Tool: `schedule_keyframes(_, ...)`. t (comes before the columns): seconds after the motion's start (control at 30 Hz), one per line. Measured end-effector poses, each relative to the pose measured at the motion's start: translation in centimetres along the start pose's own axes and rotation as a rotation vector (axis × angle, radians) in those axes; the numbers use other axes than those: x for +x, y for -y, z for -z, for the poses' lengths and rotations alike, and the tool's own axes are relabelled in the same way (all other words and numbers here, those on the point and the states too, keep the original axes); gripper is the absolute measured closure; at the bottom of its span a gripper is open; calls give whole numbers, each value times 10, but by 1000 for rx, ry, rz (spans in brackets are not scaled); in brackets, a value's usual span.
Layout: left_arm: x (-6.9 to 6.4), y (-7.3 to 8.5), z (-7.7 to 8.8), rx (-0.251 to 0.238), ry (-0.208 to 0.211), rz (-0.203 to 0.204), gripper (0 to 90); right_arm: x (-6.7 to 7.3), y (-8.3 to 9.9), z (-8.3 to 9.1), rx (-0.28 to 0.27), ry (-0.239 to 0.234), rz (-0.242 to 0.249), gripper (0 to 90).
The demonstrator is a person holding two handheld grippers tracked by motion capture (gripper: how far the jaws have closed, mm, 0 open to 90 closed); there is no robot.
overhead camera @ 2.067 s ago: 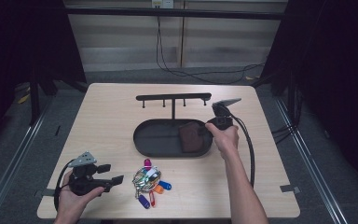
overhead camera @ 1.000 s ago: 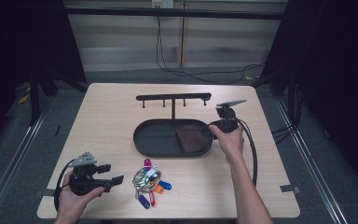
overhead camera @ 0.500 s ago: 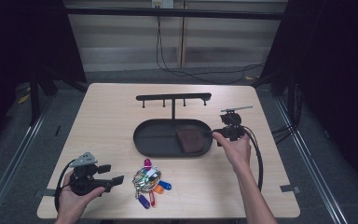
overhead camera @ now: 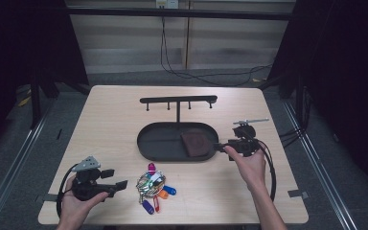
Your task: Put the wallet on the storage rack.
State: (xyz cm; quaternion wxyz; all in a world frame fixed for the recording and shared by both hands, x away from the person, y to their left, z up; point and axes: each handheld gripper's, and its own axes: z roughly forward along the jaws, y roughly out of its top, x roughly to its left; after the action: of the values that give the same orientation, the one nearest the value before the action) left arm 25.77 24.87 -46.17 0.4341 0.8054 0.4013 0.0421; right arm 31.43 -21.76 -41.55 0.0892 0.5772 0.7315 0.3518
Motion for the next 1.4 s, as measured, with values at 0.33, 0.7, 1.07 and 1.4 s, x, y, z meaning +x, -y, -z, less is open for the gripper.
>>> schedule_keyframes(0.33, -3, 0, -2, 15, -6, -15, 307, 0, 27, 11, -2, -11, 4, 280)
schedule_keyframes(0.7, -11, -5, -4, 29, 0, -27, 283, 4, 64, 26, -15, -20, 30, 249)
schedule_keyframes(1.07, -30, -25, -2, 29, -9, -98, 365, 6, 92, 33, -31, -14, 60, 251)
schedule_keyframes(1.4, -49, -52, -16, 123, 59, -138, 544, 7, 105, 32, -51, -15, 67, 262)
